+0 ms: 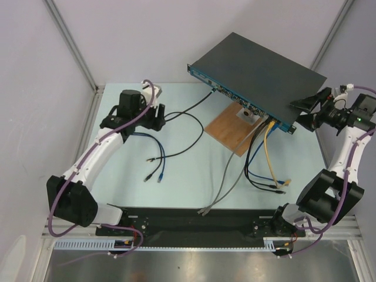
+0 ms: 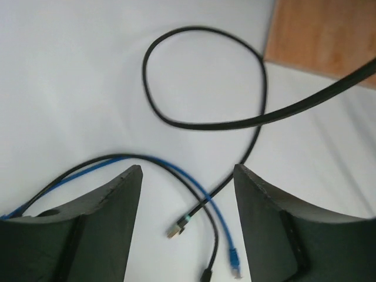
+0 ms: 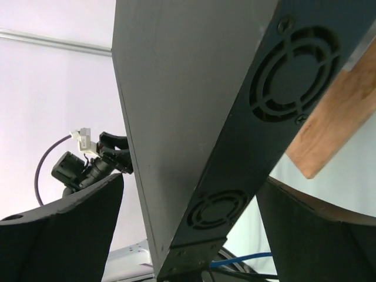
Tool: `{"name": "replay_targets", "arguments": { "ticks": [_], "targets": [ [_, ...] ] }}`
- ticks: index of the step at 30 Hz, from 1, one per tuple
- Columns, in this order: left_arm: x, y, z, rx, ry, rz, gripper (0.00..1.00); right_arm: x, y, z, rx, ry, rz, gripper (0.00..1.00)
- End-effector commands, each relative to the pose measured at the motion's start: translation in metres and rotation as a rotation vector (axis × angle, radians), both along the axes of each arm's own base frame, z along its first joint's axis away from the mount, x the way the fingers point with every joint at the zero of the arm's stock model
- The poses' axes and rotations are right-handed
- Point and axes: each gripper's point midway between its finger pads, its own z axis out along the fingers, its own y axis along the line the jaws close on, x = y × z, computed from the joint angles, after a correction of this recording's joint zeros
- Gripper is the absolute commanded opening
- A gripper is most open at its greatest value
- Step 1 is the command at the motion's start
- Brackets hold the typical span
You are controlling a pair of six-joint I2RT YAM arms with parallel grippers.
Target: Insert the plug into the switch port
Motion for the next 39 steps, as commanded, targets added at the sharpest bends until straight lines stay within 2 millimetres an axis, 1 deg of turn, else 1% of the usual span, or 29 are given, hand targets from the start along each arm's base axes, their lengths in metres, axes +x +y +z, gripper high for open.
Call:
{"name": "replay_targets", "arguments": {
  "ticks": [1,2,3,4,6,7,9,10,11,12,13,14,15,16,18,19,20,21,24,27,30,32,36,39],
  "targets": [
    [-0.005,0.022,-0.022,0.075,0.053,-0.026,0.67,-0.002,-0.018,0.015,-0.108,-0.051,-0.035,1.00],
    [-0.008,0.024,-0.032,0.081,0.083,-0.038,0.66,-0.002,-0.020,0.018,-0.115,-0.052,-0.043,1.00],
    [-0.018,0.020,-0.045,0.070,0.119,-0.092,0.66,-0.001,-0.026,0.026,-0.136,-0.071,-0.057,1.00],
    [-0.025,0.017,-0.051,0.091,0.114,-0.178,0.66,0.000,-0.028,0.029,-0.152,-0.084,-0.061,1.00],
    [-0.057,0.005,-0.069,0.083,0.157,-0.370,0.66,0.001,-0.034,0.036,-0.175,-0.095,-0.072,1.00],
    [-0.065,0.007,-0.077,0.125,0.144,-0.439,0.66,0.001,-0.034,0.047,-0.198,-0.116,-0.073,1.00],
    [-0.078,0.013,-0.093,0.164,0.167,-0.483,0.66,0.002,-0.037,0.053,-0.231,-0.135,-0.076,1.00],
    [-0.084,0.014,-0.097,0.197,0.156,-0.544,0.66,0.001,-0.038,0.060,-0.254,-0.150,-0.083,1.00],
    [-0.088,0.015,-0.100,0.211,0.145,-0.578,0.66,0.001,-0.039,0.062,-0.274,-0.161,-0.083,1.00],
    [-0.097,0.017,-0.108,0.225,0.147,-0.618,0.66,0.000,-0.039,0.064,-0.286,-0.168,-0.084,1.00],
    [-0.104,0.015,-0.109,0.260,0.097,-0.713,0.67,-0.001,-0.038,0.066,-0.295,-0.174,-0.084,1.00],
    [-0.111,0.016,-0.114,0.288,0.086,-0.777,0.68,-0.002,-0.037,0.067,-0.303,-0.180,-0.082,0.99],
    [-0.121,0.017,-0.124,0.322,0.086,-0.848,0.68,-0.002,-0.037,0.067,-0.311,-0.185,-0.079,1.00],
    [-0.131,0.018,-0.131,0.387,0.050,-0.981,0.69,-0.003,-0.036,0.066,-0.306,-0.179,-0.075,1.00],
    [-0.140,0.020,-0.143,0.438,0.016,-1.097,0.69,-0.002,-0.036,0.063,-0.298,-0.167,-0.073,1.00],
    [-0.141,0.018,-0.147,0.482,-0.034,-1.182,0.70,-0.002,-0.036,0.061,-0.295,-0.164,-0.074,1.00],
    [-0.142,0.020,-0.153,0.509,-0.040,-1.217,0.70,-0.002,-0.036,0.062,-0.292,-0.163,-0.074,1.00],
    [-0.140,0.017,-0.155,0.534,-0.080,-1.262,0.70,-0.002,-0.036,0.061,-0.292,-0.163,-0.074,1.00],
    [-0.128,0.009,-0.156,0.557,-0.150,-1.311,0.71,-0.003,-0.035,0.063,-0.292,-0.167,-0.074,1.00],
    [-0.123,0.000,-0.158,0.578,-0.218,-1.389,0.75,-0.005,-0.034,0.061,-0.284,-0.158,-0.076,1.00],
    [-0.118,-0.007,-0.165,0.618,-0.292,-1.455,0.76,-0.007,-0.032,0.060,-0.276,-0.153,-0.075,1.00],
    [-0.119,-0.008,-0.172,0.641,-0.304,-1.494,0.76,-0.009,-0.032,0.059,-0.271,-0.149,-0.077,1.00],
    [-0.111,-0.009,-0.187,0.700,-0.336,-1.560,0.76,-0.010,-0.031,0.058,-0.259,-0.144,-0.078,1.00],
    [-0.106,-0.004,-0.193,0.749,-0.343,-1.609,0.76,-0.012,-0.031,0.059,-0.261,-0.146,-0.081,1.00]
  ]
}}
